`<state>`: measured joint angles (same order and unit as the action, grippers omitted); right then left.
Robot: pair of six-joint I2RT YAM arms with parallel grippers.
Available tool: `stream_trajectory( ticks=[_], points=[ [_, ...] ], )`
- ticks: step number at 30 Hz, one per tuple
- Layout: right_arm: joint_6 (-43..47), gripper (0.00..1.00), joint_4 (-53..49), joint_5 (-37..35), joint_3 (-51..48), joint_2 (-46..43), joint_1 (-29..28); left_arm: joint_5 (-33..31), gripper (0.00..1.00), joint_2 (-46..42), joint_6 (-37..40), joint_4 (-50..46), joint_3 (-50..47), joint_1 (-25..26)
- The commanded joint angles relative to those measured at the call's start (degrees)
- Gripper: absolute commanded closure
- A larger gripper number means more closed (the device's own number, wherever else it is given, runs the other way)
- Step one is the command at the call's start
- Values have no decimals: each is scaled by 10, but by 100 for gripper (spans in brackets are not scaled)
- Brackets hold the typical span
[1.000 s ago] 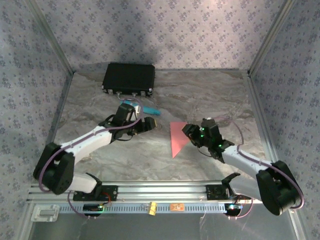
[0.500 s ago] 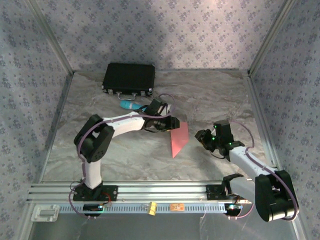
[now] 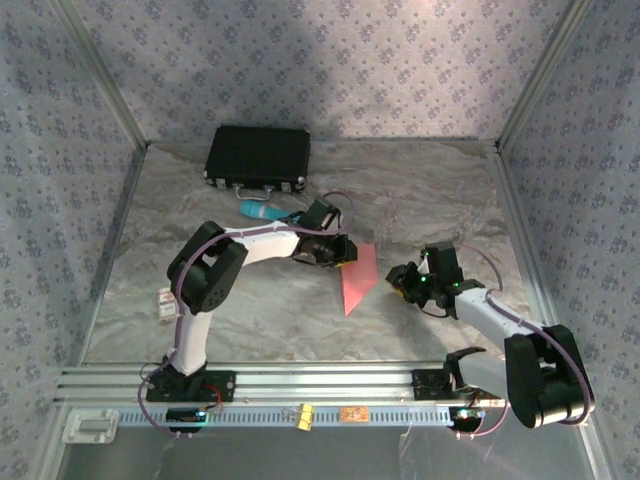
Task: Fold a paper plane with a square sheet of paper (pick it up from the middle)
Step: Fold the wing for the fifth time at the center of the table.
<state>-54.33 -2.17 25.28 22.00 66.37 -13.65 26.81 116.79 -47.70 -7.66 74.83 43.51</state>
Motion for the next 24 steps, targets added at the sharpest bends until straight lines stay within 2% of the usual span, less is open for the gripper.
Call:
stream_trajectory(
  ticks=[1,9,17,24],
  points=[
    [14,68,13,22,18,10,-4,5,80,12,-3,-4,-13,0],
    [23,63,45,57,26,45,-14,18,83,3,5,30,-67,-1],
    [25,61,31,41,44,81,-39,37,83,-19,2,76,-119,-6],
    [19,63,21,49,58,104,-61,39,84,-22,-6,91,-129,-12]
  ],
)
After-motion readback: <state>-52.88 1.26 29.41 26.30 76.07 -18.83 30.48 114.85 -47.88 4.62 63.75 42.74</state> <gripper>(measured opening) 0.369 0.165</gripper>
